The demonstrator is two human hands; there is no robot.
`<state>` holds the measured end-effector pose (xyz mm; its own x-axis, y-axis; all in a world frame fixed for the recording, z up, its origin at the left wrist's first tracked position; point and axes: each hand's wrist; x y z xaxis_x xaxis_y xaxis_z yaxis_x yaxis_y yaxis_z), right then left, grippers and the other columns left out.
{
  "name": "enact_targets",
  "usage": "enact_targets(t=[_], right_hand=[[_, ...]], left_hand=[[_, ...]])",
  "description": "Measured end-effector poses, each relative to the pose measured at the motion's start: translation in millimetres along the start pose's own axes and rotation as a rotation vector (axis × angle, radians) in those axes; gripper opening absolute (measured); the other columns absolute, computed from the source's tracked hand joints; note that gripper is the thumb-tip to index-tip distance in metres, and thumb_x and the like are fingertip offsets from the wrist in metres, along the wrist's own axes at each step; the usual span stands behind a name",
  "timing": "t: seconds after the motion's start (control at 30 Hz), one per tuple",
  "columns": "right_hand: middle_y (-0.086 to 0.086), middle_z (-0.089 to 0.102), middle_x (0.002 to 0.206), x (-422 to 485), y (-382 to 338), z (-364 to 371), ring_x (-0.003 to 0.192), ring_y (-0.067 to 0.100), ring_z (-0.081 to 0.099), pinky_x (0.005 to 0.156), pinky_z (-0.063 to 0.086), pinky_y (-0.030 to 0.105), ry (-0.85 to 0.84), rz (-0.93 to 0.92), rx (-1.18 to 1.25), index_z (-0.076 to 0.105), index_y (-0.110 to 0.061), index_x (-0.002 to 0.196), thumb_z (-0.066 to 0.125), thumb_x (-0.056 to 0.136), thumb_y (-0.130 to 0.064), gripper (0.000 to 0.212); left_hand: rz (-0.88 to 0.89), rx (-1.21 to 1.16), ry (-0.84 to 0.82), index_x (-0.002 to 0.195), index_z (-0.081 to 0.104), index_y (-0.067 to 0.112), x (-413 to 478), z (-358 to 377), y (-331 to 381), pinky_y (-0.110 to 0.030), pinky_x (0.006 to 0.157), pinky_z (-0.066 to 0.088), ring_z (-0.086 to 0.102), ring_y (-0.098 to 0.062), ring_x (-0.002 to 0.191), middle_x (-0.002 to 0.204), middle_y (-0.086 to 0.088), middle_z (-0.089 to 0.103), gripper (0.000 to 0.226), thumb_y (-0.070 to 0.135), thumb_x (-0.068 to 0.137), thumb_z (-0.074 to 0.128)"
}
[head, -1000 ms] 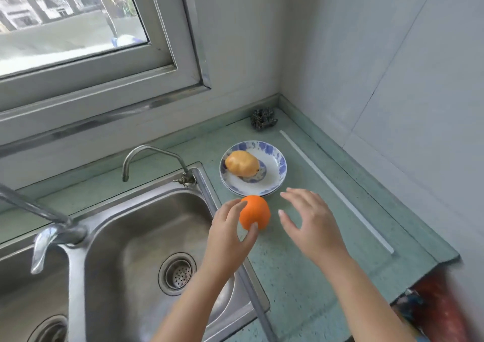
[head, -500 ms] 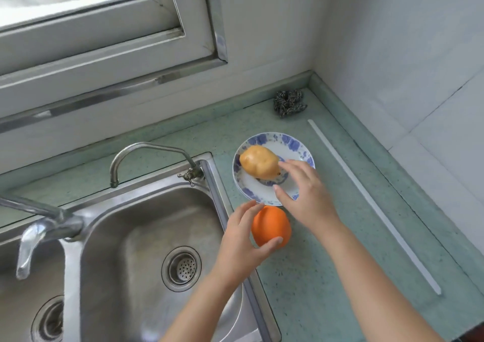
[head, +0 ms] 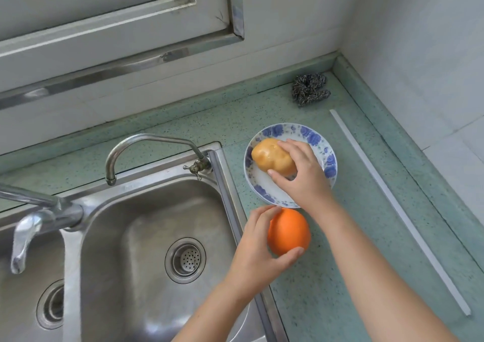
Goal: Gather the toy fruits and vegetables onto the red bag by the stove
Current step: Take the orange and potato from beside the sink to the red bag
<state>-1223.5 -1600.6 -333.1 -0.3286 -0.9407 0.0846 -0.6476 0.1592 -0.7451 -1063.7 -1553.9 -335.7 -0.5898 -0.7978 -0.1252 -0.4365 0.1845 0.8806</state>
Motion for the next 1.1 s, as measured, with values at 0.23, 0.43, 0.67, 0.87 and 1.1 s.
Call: enact_targets(t=[0.23,0.43,0.67,0.87,1.1], right_hand=[[0.004,0.041,0.131,7.7,3.0,2.1,0.121,0.014,0.039,0.090,0.025,0.012,-0.010,0.017,0.040,0.047,-0.019,0.128,0.071,0.077,-0.023,0.056],[0.004,0.042,0.125,9.1,0.9,4.1,0.108,0.005,0.039,0.082,0.022,-0.007,0.005,0.013,0.096,0.049,-0.018,0.125,0.073,0.075,-0.018,0.055],[-0.005,0.041,0.116,5.3,-2.0,5.6,0.099,-0.003,0.040,0.078,0.026,-0.006,0.034,0.035,0.134,0.051,-0.019,0.122,0.075,0.072,-0.019,0.055],[-0.004,0.041,0.117,-2.5,-5.5,-0.8,0.102,0.003,0.042,0.078,0.027,-0.005,0.067,0.046,0.154,0.052,-0.020,0.121,0.075,0.072,-0.019,0.055],[-0.004,0.041,0.115,-22.9,-16.8,-12.6,0.097,-0.011,0.042,0.078,0.027,-0.005,0.099,0.024,0.171,0.051,-0.018,0.120,0.075,0.072,-0.017,0.053]], left_hand=[[-0.034,-0.057,0.008,0.123,0.038,0.038,-0.2,-0.2,-1.2,-0.023,0.097,0.040,0.035,0.009,0.119,0.129,0.024,0.032,0.065,0.045,0.065,0.067],[-0.053,-0.084,0.015,0.124,0.042,0.033,-0.6,0.0,-3.4,-0.024,0.095,0.042,0.036,0.008,0.119,0.128,0.022,0.034,0.065,0.044,0.065,0.067],[-0.084,-0.154,0.040,0.122,0.047,0.028,-2.5,-0.7,-3.6,-0.010,0.085,0.041,0.040,0.005,0.116,0.125,0.016,0.041,0.064,0.042,0.064,0.068],[-0.095,-0.178,0.090,0.118,0.048,0.032,-8.5,-2.2,-3.9,-0.019,0.083,0.047,0.044,0.002,0.115,0.122,0.016,0.044,0.060,0.042,0.062,0.070],[-0.092,-0.175,0.125,0.112,0.046,0.040,-15.6,-8.9,2.1,-0.022,0.082,0.049,0.045,0.003,0.111,0.119,0.018,0.044,0.056,0.044,0.061,0.069]])
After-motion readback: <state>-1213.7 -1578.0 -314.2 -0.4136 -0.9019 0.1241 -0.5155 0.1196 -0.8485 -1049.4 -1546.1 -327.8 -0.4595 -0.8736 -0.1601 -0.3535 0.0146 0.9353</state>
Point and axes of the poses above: each hand's wrist, its own x-axis towards the middle knuckle, its own z-axis out of the palm, y = z × x
